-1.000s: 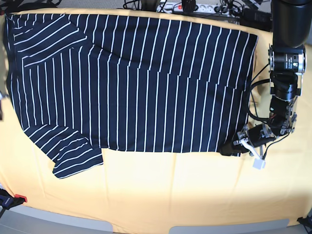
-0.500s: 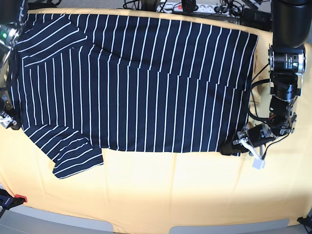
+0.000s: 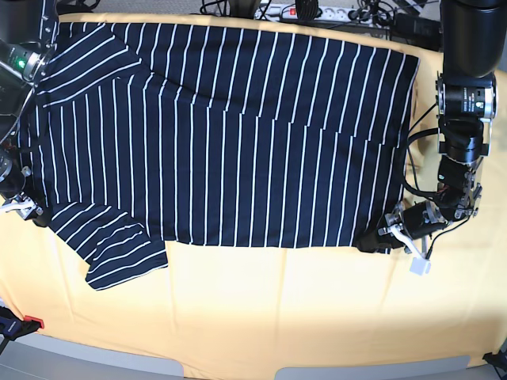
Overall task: Fold the T-shirt properly
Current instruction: 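Grasp the hem corners with both grippers and lift them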
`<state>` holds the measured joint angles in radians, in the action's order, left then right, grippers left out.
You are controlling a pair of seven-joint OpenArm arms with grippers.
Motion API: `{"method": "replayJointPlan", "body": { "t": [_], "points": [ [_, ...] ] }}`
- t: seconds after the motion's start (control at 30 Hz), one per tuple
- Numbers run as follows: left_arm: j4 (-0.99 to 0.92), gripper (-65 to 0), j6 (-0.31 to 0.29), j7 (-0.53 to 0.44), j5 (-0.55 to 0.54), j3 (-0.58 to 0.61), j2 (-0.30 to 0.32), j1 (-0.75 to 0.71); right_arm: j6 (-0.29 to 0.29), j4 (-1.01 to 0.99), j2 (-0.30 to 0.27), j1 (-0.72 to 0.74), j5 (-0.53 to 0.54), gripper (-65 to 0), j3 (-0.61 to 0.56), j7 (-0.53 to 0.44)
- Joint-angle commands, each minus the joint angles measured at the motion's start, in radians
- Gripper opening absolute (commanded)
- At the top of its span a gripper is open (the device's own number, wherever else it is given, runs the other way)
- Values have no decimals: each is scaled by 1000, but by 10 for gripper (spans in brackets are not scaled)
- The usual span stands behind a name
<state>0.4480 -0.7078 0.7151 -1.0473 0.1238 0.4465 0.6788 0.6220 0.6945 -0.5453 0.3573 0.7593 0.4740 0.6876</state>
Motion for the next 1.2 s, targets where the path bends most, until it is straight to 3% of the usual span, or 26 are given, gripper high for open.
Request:
{"method": "replayJointPlan", "body": {
  "t": [0.0, 0.07, 0.2, 0.23, 0.43, 0.57, 0.97, 1.07, 1.17],
  "points": [
    [2, -650, 13, 16, -4, 1, 5, 14, 9, 9, -19, 14, -11, -323, 2, 25],
    [2, -650, 13, 15, -4, 1, 5, 14, 9, 10, -23, 14, -9, -396, 2, 27],
    [2, -650, 13, -3, -4, 1, 5, 15, 10, 10, -23, 14, -8, -637, 2, -10],
    [2, -650, 13, -13, -4, 1, 5, 15, 10, 10, -23, 14, -8, -650, 2, -28],
    [2, -650, 13, -49, 6, 1, 5, 29, 10, 10, -22, 43, -52, -650, 2, -109],
    [2, -650, 13, -129, 89, 1, 5, 52, -3, 10, -21, 90, -116, -650, 1, -119],
    [2, -650, 43, -333, 271, 1, -1, 151, -91, 10, -21, 199, -319, -650, -222, -286],
    [2, -650, 43, -381, 296, 1, -1, 179, -153, 10, -21, 225, -373, -650, -246, -296],
    [2, -650, 43, -434, 333, 1, -4, 201, -162, 10, -24, 238, -375, -650, -246, -303]
  ]
}}
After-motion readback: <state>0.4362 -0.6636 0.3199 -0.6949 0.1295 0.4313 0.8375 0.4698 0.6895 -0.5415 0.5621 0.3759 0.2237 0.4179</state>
